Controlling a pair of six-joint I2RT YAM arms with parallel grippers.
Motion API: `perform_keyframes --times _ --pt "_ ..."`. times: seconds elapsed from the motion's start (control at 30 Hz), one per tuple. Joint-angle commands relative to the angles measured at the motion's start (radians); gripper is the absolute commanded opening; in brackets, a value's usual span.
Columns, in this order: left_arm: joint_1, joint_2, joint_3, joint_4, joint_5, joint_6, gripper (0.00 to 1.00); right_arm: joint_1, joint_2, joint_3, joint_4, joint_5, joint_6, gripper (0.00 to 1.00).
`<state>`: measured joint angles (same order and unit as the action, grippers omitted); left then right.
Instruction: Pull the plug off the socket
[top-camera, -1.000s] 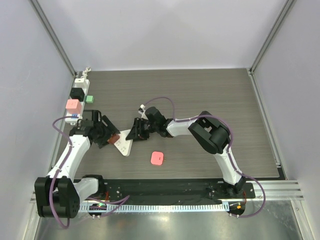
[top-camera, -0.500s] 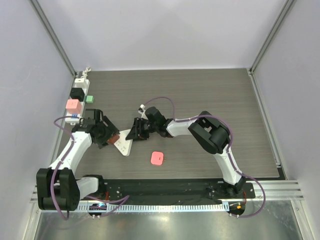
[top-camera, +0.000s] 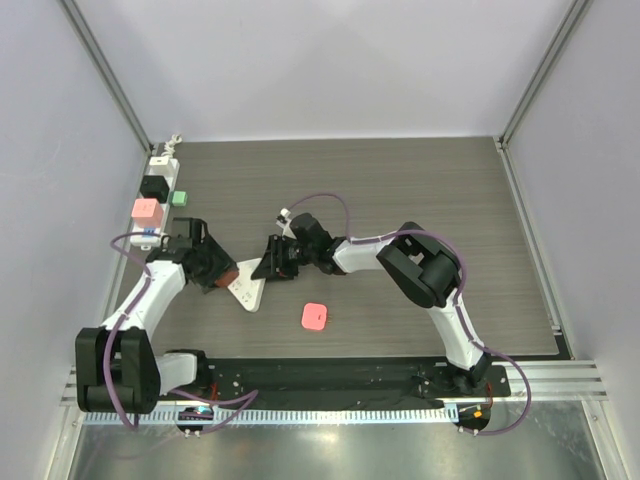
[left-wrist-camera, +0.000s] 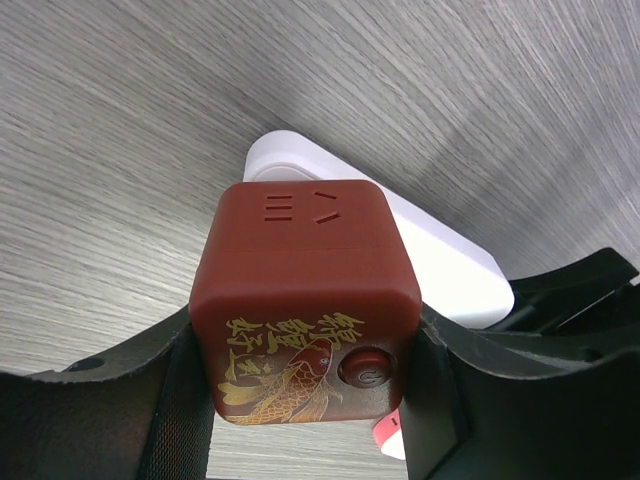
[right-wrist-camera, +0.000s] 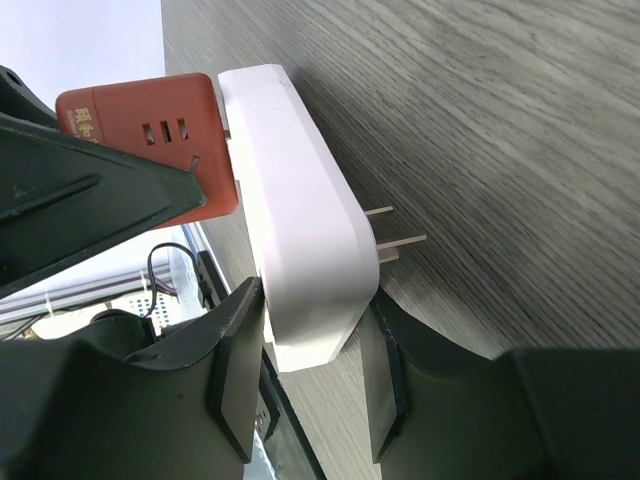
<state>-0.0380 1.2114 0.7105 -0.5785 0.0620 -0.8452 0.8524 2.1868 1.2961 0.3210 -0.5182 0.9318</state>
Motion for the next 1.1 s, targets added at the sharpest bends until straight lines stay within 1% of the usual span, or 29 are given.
perform_keyframes --times 0.0,0.03,0.07,0.1,0.13,0.17,0.23,0.3,0.33,0.37,0.43,0.5,0.6,0.7,0.8,0.87,0.97,1.0,1.07 --pt "-0.002 -0.068 0.012 0.039 0.105 0.043 0.0 -0.012 0.045 -0.018 -0.18 0.198 -0.106 0.01" --pt "-0.002 -0.087 0.006 0.054 0.133 0.047 0.0 -0.012 0.045 -0.018 -0.181 0.201 -0.106 0.01" --pt "0.0 -0.098 -0.002 0.069 0.195 0.047 0.0 -0.012 0.045 -0.018 -0.181 0.201 -0.102 0.01" --pt "0.027 -0.125 -0.041 0.147 0.32 0.02 0.0 -0.012 0.05 -0.014 -0.177 0.181 -0.094 0.01" --pt "0.027 -0.125 -0.042 0.147 0.321 0.02 0.0 -0.012 0.05 -0.014 -0.177 0.173 -0.094 0.01" --pt "0.033 -0.141 -0.064 0.195 0.356 -0.01 0.0 -0.01 0.057 -0.017 -0.169 0.162 -0.088 0.01" --pt "0.033 -0.15 -0.075 0.206 0.374 -0.029 0.0 -0.013 0.062 -0.018 -0.152 0.149 -0.074 0.01" --pt "0.035 -0.162 -0.057 0.148 0.333 -0.005 0.0 -0.013 0.064 -0.018 -0.152 0.15 -0.071 0.01" --pt "0.03 -0.168 -0.027 0.111 0.221 0.014 0.0 -0.013 0.065 -0.02 -0.154 0.156 -0.07 0.01" --pt "0.023 -0.177 -0.01 0.029 0.161 0.053 0.0 -0.013 0.064 -0.023 -0.157 0.168 -0.071 0.01" --pt "-0.014 -0.203 0.021 -0.039 0.031 0.083 0.0 -0.013 0.059 -0.02 -0.175 0.182 -0.076 0.01" --pt "-0.022 -0.234 0.015 -0.063 0.024 0.098 0.0 -0.013 0.057 -0.015 -0.198 0.208 -0.088 0.01" --pt "-0.02 -0.227 0.0 -0.055 0.119 0.094 0.0 -0.013 0.054 -0.012 -0.215 0.231 -0.097 0.01" --pt "-0.013 -0.219 -0.022 0.005 0.269 0.051 0.0 -0.012 0.06 -0.009 -0.215 0.219 -0.091 0.01" --pt "-0.01 -0.233 -0.032 0.071 0.329 0.018 0.0 -0.018 0.07 -0.014 -0.188 0.183 -0.067 0.01" --pt "-0.01 -0.251 -0.023 0.077 0.32 0.003 0.0 -0.021 0.071 -0.026 -0.168 0.167 -0.054 0.01" --pt "-0.016 -0.309 -0.005 0.04 0.19 0.026 0.0 -0.023 0.064 -0.029 -0.171 0.19 -0.062 0.01" --pt "-0.031 -0.322 0.003 0.019 0.098 0.037 0.0 -0.021 0.054 -0.029 -0.187 0.198 -0.067 0.01" --pt "-0.043 -0.331 0.024 -0.055 0.038 0.063 0.0 -0.023 0.047 -0.029 -0.2 0.227 -0.08 0.01"
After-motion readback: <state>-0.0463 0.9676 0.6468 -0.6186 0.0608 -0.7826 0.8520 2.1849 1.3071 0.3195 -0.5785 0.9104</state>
